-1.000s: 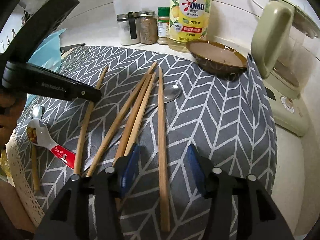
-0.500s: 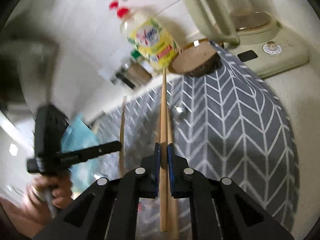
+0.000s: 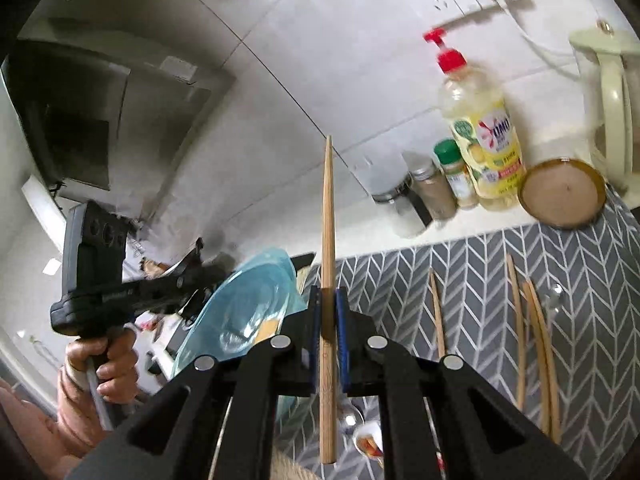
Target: Organize utensils
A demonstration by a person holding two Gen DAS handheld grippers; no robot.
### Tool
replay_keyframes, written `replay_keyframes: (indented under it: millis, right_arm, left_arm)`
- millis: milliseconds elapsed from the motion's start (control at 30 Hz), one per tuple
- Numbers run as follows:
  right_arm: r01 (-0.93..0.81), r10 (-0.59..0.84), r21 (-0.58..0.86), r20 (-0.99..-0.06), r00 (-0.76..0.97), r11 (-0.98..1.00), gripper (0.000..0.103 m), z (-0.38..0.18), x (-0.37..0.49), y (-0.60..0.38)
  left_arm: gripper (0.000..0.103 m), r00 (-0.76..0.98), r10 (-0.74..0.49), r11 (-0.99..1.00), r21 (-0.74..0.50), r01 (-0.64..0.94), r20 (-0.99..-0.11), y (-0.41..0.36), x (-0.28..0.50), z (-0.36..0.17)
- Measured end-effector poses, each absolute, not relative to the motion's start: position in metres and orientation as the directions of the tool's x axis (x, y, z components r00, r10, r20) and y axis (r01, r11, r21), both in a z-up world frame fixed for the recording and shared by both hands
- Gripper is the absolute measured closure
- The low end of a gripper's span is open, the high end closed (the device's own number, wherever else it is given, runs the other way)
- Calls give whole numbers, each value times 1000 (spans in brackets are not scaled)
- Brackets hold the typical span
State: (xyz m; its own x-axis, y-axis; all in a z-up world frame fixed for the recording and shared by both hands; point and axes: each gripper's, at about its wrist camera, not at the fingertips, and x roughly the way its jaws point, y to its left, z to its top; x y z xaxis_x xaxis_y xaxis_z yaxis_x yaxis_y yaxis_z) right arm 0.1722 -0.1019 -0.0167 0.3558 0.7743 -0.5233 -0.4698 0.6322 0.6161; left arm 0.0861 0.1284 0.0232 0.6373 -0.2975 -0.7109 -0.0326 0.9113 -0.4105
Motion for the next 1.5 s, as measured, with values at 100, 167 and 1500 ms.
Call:
replay_keyframes:
  millis: [100,167,1500]
  right_arm:
    - [-423,742,609,-536,404,671,95,-16,169,-107]
    - [-400,702,578,-561,438,711,95,-19,167,-115]
    - [-511,716,510,-570,403,692,95,5,155,-114]
  left_arm:
    - [94,581,-327,913,-407,-8,-745,121,100,0]
    - [72,534,-348,908,-419,-12,-771,106,112,-17]
    - [96,581,-64,974,-178,-141,-812,68,98,26]
